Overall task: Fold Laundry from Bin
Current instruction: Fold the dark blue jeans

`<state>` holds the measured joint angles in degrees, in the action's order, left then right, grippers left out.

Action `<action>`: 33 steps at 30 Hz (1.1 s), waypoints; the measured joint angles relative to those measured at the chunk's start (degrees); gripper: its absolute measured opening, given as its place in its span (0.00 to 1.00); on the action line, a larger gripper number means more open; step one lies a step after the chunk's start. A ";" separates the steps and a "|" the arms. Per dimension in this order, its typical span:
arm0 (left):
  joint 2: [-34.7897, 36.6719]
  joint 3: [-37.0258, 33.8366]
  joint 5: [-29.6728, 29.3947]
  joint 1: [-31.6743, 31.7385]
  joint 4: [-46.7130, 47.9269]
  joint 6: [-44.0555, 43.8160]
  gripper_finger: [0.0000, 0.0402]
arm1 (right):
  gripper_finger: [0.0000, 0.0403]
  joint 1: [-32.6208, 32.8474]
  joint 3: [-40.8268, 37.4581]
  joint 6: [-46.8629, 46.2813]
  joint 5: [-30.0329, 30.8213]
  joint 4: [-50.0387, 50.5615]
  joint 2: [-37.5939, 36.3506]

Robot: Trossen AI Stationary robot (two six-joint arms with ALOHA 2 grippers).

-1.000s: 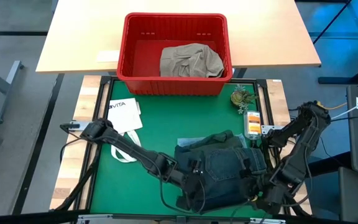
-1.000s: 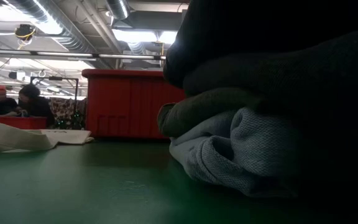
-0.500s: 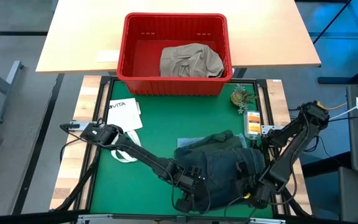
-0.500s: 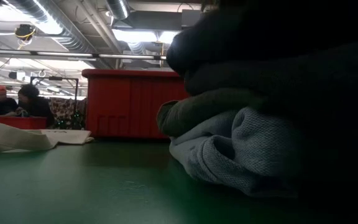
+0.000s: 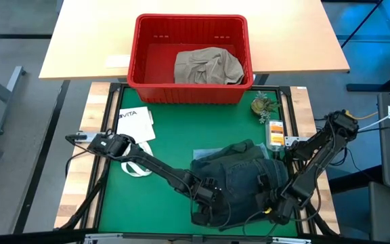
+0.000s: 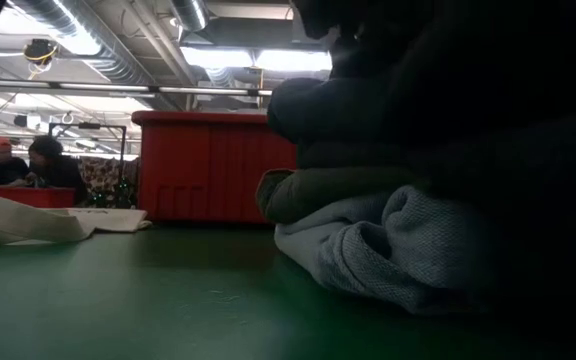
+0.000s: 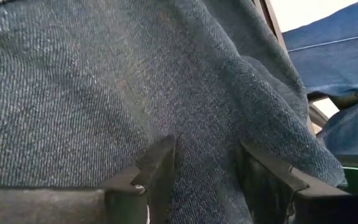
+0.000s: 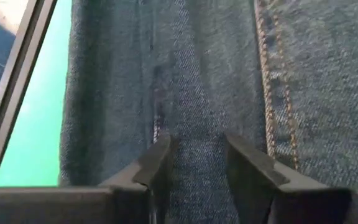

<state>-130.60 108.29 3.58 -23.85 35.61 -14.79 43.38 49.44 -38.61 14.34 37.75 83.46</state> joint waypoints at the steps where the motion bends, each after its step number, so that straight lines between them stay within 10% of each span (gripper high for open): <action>1: 0.16 0.01 0.00 -0.05 0.18 -0.03 0.41 | 0.35 0.00 1.02 0.17 -0.49 1.15 0.02; 8: 0.84 7.32 0.63 -0.01 7.60 -0.01 0.41 | 0.35 0.24 14.11 4.24 -2.98 15.34 -0.07; 18: 1.31 23.57 -7.93 0.82 22.51 4.31 0.41 | 0.35 0.15 27.36 8.96 9.30 32.51 -0.18; 33: 1.44 20.02 -12.05 10.22 27.04 0.82 0.41 | 0.35 -9.48 19.31 3.38 16.12 41.78 -0.26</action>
<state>-129.16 128.31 -8.47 -13.63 62.65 -13.97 33.90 68.75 -35.23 30.46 79.53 83.20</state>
